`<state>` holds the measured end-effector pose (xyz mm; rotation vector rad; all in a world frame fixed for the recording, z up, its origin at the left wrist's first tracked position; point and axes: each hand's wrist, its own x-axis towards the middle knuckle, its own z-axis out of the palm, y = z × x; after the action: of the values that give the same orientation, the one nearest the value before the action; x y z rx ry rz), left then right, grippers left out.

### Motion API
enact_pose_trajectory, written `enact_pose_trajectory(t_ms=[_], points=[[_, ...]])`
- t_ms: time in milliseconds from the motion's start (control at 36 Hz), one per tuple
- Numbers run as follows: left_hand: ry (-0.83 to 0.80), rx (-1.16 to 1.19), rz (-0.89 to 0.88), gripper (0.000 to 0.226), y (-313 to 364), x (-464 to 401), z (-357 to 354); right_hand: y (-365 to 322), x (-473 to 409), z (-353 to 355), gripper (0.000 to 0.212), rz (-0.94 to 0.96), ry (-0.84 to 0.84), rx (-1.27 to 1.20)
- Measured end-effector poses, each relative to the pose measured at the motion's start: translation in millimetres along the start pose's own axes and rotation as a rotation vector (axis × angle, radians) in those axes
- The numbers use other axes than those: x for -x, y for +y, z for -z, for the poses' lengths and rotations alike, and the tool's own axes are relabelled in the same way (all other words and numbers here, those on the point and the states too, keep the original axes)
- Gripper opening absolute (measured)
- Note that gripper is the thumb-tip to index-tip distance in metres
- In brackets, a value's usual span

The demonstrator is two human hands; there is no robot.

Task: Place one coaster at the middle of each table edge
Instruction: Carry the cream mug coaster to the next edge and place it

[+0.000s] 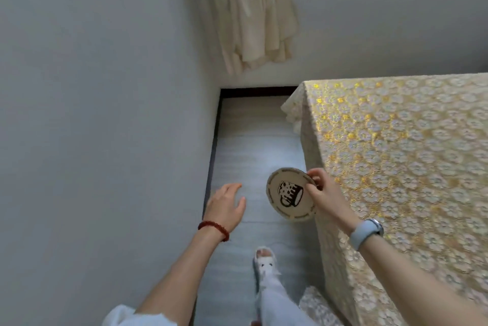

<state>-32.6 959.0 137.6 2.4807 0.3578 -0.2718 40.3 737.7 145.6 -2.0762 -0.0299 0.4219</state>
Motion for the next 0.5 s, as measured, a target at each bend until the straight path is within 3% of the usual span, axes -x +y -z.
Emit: enact_pose_trajectory(t_ms=[167, 278, 500], points=[[-0.107, -0.033, -0.09, 0.041, 13, -75, 8, 35, -55, 15, 0.008, -0.266, 0.227, -0.237], [-0.117, -0.094, -0.152, 0.042, 33, -148, 18, 43, -109, 33, 0.014, -0.288, 0.3, -0.262], [-0.405, -0.136, -0.383, 0.05, 141, -267, -20, 48, -170, 96, 0.03, -0.343, 0.103, -0.022]])
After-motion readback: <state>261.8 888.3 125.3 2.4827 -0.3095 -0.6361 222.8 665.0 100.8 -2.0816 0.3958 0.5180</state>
